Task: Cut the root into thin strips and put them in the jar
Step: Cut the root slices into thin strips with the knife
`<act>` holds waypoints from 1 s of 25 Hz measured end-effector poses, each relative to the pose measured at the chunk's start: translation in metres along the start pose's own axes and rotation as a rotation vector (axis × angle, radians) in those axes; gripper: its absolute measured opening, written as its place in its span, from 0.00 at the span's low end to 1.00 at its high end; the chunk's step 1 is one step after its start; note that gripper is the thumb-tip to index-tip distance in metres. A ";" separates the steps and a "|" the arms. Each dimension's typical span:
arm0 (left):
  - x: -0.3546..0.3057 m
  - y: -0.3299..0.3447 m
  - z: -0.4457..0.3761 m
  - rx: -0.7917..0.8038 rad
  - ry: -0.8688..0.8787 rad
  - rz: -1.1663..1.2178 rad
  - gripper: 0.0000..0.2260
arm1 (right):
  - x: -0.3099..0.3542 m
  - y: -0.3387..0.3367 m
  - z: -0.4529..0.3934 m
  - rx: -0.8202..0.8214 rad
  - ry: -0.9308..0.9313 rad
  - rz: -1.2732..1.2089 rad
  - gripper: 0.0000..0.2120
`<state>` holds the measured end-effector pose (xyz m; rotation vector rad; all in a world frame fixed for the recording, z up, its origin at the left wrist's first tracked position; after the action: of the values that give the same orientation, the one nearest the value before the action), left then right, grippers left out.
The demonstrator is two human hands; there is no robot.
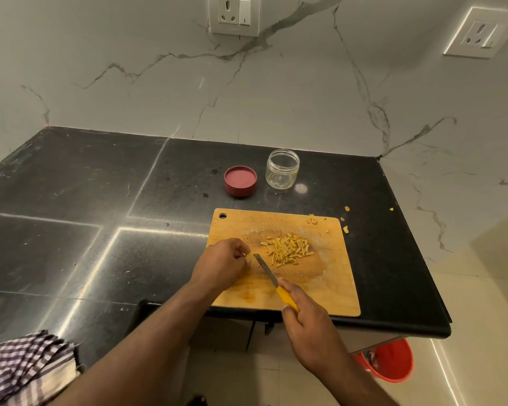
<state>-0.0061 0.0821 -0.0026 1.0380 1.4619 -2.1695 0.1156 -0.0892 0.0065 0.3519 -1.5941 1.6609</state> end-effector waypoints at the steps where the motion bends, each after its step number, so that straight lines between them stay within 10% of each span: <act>1: -0.002 0.003 -0.003 -0.009 0.008 -0.052 0.10 | 0.000 -0.001 0.001 0.000 0.010 -0.009 0.22; 25: -0.001 0.002 -0.001 -0.092 -0.017 -0.258 0.07 | 0.025 0.017 -0.002 0.057 -0.063 0.244 0.25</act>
<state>-0.0042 0.0819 -0.0035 0.8370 1.7536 -2.2485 0.0887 -0.0768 0.0107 0.2473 -1.6932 1.8989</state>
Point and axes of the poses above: each hand's wrist, its own z-axis away from the middle knuckle, its own y-axis out of the palm, x = y × z, the point moved 6 cm from there along -z, towards the middle knuckle, and after that the axes turned 6 degrees about z, right-handed, at the moved point
